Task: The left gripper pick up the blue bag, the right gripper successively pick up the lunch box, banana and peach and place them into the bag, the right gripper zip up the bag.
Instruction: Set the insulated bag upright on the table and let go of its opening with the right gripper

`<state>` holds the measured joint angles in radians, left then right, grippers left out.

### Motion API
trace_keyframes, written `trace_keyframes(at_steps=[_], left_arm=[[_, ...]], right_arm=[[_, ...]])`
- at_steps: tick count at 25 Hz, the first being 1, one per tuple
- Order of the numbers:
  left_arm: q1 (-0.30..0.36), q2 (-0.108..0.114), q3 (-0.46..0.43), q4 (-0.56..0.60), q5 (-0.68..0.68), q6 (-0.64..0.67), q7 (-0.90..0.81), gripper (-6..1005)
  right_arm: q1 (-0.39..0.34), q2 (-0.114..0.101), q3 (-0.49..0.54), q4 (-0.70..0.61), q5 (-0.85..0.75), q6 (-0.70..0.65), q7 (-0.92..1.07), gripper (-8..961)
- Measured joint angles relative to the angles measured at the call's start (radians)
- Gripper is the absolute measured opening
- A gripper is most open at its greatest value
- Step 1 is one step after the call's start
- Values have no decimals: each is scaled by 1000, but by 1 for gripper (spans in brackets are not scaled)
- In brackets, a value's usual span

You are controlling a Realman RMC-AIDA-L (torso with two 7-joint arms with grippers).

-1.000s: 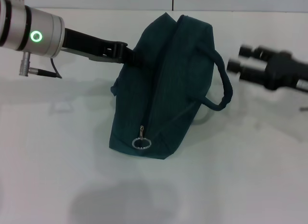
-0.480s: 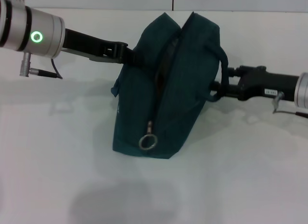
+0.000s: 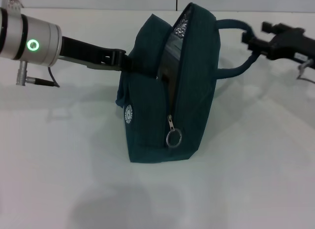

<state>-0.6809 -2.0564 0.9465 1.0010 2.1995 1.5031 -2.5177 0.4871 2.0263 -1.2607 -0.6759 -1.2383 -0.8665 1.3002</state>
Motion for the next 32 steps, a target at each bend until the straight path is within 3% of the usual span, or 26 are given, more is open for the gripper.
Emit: trace_keyframes(at_steps=[5, 9, 20, 26, 32], left_arm=[[13, -2, 0, -4, 0, 0, 3, 90], [34, -8, 0, -7, -18, 2, 8, 90], [102, -6, 0, -8, -269, 115, 34, 91], [109, -5, -1, -8, -331, 151, 32, 91], [110, -2, -2, -29, -342, 149, 54, 92]], right_arm=[[-86, 0, -8, -60, 202, -66, -171, 683], [-150, -5, -6, -126, 271, -151, -220, 683], [-285, -12, -8, -402, 265, -284, -188, 683], [-309, -14, -3, -493, 236, -293, -136, 683], [-306, -14, -6, -497, 198, -286, -99, 683]])
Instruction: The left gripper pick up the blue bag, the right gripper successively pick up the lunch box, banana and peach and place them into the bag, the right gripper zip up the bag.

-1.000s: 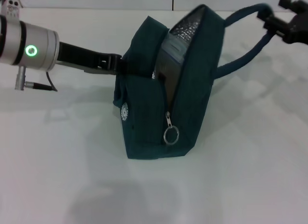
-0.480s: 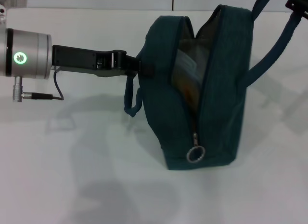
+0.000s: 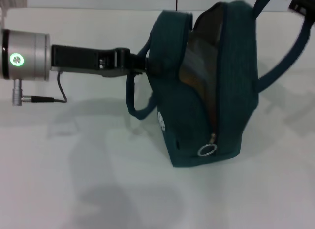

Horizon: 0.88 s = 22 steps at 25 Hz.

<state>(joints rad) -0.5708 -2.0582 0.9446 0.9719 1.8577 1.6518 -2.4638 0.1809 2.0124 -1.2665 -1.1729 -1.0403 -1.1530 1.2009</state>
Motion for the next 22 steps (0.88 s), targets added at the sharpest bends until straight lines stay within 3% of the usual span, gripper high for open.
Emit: trace_keyframes(at_steps=[8, 13, 16, 22], left_arm=[[-28, 18, 0, -86, 6, -26, 37, 92], [-27, 25, 0, -86, 8, -34, 43, 92], [-24, 29, 0, -86, 15, -35, 43, 93], [-31, 30, 0, -94, 31, -52, 48, 93]], right_arm=[[13, -1, 7, 43, -294, 57, 203, 683], [4, -1, 30, 57, -339, 15, 230, 683], [3, -1, 64, 66, -315, -111, 209, 683], [20, -6, 153, 104, -317, -501, 182, 683]])
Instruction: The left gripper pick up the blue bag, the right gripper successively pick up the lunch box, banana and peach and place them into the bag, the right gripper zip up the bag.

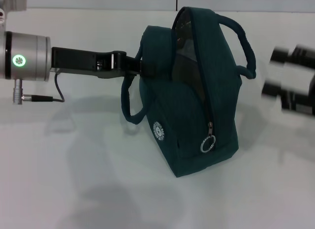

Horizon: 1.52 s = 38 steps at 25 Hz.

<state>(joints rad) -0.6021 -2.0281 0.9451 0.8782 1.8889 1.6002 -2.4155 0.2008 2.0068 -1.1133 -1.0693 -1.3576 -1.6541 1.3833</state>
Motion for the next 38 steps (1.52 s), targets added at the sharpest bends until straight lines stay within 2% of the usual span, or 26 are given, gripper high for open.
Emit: trace_keyframes(at_steps=[5, 8, 12, 17, 23, 35, 38], left_arm=[[-1, 0, 0, 0, 1, -10, 6, 93], [-2, 0, 0, 0, 1, -11, 8, 93], [-2, 0, 0, 0, 1, -12, 9, 94], [-2, -1, 0, 0, 1, -12, 9, 94], [-1, -2, 0, -1, 1, -13, 10, 94], [1, -6, 0, -1, 1, -12, 13, 95], [-1, -6, 0, -1, 1, -12, 13, 95]], right_arm=[[47, -7, 3, 89, -145, -98, -1, 683], [119, -1, 0, 219, -248, -82, -17, 682], [229, 3, -2, 405, -290, -44, -75, 682], [307, 5, -22, 491, -298, 9, -94, 681], [331, 13, -75, 496, -294, 52, -94, 680], [325, 17, -81, 508, -287, 79, -88, 678], [329, 17, -75, 528, -282, 90, -88, 619]])
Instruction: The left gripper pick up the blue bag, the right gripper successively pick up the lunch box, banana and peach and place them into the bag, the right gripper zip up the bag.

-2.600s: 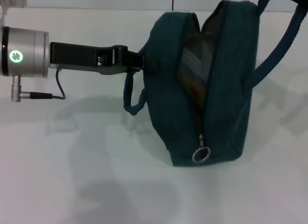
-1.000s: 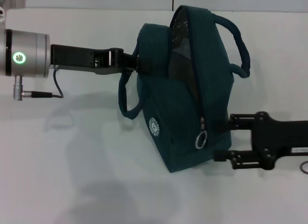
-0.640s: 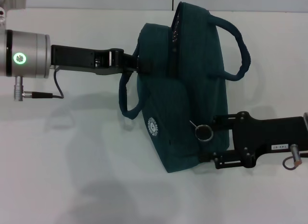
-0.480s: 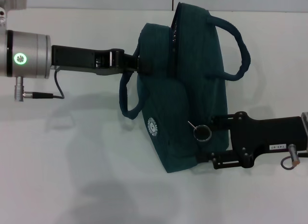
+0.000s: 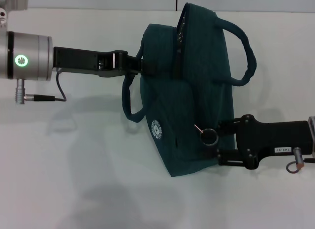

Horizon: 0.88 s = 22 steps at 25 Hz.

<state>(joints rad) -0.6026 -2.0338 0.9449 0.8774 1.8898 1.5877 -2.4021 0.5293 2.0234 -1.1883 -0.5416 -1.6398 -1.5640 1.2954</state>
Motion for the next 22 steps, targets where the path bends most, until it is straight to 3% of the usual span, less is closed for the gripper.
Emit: trace_keyframes(at_steps=[3, 8, 14, 19, 22], left_arm=[[0, 1, 0, 0, 0, 0, 0, 96], [0, 2, 0, 0, 0, 0, 0, 96], [0, 3, 0, 0, -1, 0, 0, 96], [2, 3, 0, 0, -3, 0, 0, 96], [1, 3, 0, 0, -3, 0, 0, 97]], right_arm=[[2, 0, 2, 13, 14, 10, 0, 561], [-3, 0, 4, 14, 23, 26, 1, 321], [-5, -1, 4, 18, 23, 47, 1, 98], [-9, -5, 7, 24, 30, 47, 2, 17], [-14, -6, 7, 22, 35, 47, 2, 17]])
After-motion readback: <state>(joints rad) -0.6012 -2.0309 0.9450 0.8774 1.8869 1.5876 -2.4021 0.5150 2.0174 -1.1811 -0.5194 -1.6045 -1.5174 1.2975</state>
